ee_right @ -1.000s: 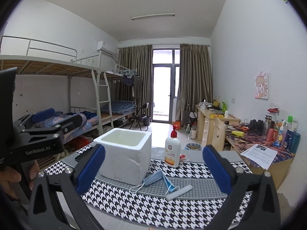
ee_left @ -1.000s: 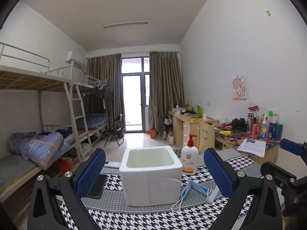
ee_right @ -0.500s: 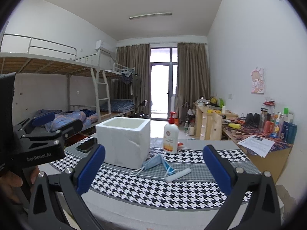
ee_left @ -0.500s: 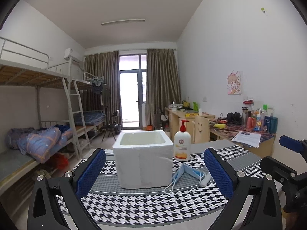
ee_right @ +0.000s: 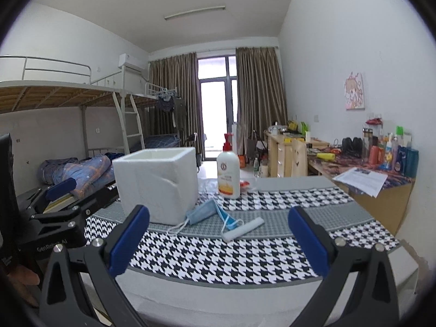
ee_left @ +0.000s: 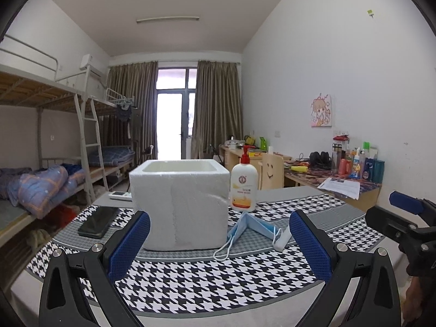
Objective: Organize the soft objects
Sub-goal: 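Move both grippers toward the blue mask and white foam tube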
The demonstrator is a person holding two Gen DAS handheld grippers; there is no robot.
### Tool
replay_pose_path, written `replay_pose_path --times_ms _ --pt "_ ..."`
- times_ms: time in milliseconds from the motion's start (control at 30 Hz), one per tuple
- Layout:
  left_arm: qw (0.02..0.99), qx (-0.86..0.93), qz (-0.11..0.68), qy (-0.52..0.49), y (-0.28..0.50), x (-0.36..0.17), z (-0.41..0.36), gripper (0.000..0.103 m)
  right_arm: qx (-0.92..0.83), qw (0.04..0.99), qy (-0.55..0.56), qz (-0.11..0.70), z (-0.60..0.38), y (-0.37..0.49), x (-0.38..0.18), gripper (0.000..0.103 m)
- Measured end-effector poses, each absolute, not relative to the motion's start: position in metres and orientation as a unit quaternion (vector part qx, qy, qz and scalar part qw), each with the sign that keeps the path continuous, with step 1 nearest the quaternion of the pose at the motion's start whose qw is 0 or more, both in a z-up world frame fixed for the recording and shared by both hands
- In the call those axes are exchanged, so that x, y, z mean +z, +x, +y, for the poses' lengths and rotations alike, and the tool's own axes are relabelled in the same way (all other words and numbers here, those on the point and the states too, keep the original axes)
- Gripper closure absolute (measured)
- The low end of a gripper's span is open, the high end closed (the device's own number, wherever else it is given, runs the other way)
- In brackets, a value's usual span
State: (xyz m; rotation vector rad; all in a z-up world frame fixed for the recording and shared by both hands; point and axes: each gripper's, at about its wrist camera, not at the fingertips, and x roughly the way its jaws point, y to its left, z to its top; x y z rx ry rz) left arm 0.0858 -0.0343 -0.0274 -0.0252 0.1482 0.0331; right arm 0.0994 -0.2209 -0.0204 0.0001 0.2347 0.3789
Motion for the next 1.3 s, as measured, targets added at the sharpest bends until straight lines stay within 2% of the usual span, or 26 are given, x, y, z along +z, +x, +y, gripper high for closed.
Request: replay_pose_path --times_ms 600,1300 --pt "0.992 -0.006 0.122 -0.022 0.120 -0.054 -0.036 0.001 0.173 0.973 -0.016 0.149 -0.218 0.120 -0.049 0.000" --pt "0.980 -0.067 0.188 0.009 0.178 -0.051 -0.063 0.001 0.144 0.972 -0.007 0.186 -0.239 0.163 -0.059 0.000"
